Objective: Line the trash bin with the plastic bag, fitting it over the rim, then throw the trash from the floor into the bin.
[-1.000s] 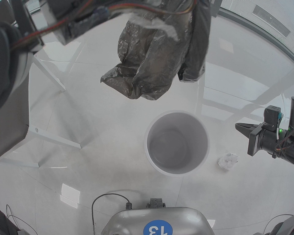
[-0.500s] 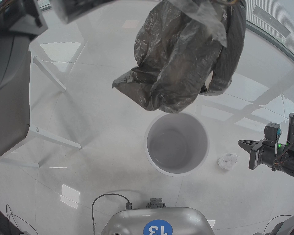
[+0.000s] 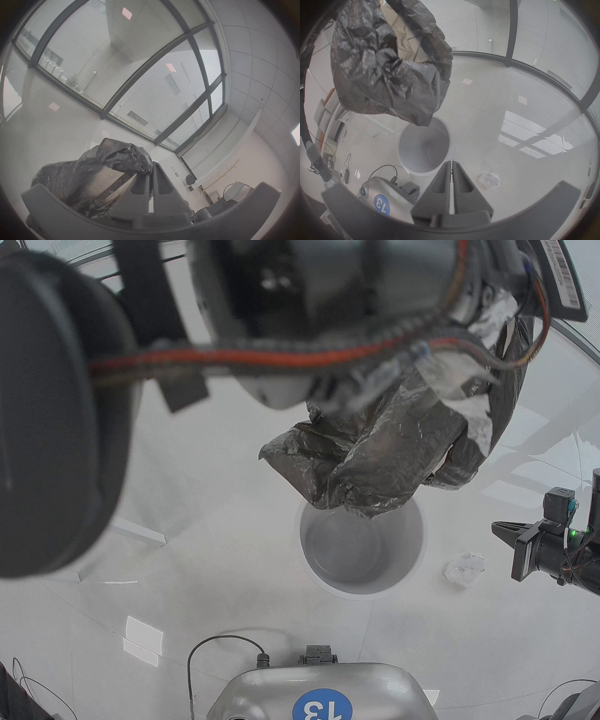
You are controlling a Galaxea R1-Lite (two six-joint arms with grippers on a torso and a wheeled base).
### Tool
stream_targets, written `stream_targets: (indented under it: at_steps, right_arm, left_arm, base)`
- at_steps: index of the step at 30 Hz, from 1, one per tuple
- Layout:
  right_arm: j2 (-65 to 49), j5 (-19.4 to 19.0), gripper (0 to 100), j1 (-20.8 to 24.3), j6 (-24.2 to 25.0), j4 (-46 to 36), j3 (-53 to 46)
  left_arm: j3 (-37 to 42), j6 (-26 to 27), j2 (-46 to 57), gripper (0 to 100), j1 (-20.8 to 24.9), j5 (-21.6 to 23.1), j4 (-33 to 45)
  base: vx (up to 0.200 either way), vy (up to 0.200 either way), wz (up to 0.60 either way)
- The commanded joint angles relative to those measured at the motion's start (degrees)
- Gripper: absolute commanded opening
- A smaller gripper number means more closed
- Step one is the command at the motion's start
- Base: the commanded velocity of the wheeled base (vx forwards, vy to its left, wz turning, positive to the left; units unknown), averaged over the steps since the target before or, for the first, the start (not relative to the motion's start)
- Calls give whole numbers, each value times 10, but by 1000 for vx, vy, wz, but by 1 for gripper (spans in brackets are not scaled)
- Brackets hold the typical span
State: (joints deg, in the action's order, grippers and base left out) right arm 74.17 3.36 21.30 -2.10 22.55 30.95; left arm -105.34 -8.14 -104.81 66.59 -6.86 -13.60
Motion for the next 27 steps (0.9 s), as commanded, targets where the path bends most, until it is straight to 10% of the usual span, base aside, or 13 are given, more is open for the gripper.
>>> stream_targets:
  at_steps: [1, 15, 27]
  right_arm:
    - [-16, 0, 0, -10, 0, -1, -5]
    - [-44, 1, 0, -43, 0, -2, -13]
    - [-45, 2, 0, -49, 0, -1, -24]
  left_arm:
    - [6, -21, -29, 0, -1, 3, 0]
    - [5, -99, -92, 0, 59, -1, -4]
    - [174, -171, -86, 0, -11, -34, -77]
  base:
    - [0, 0, 0]
    - [0, 0, 0]
    - [0, 0, 0]
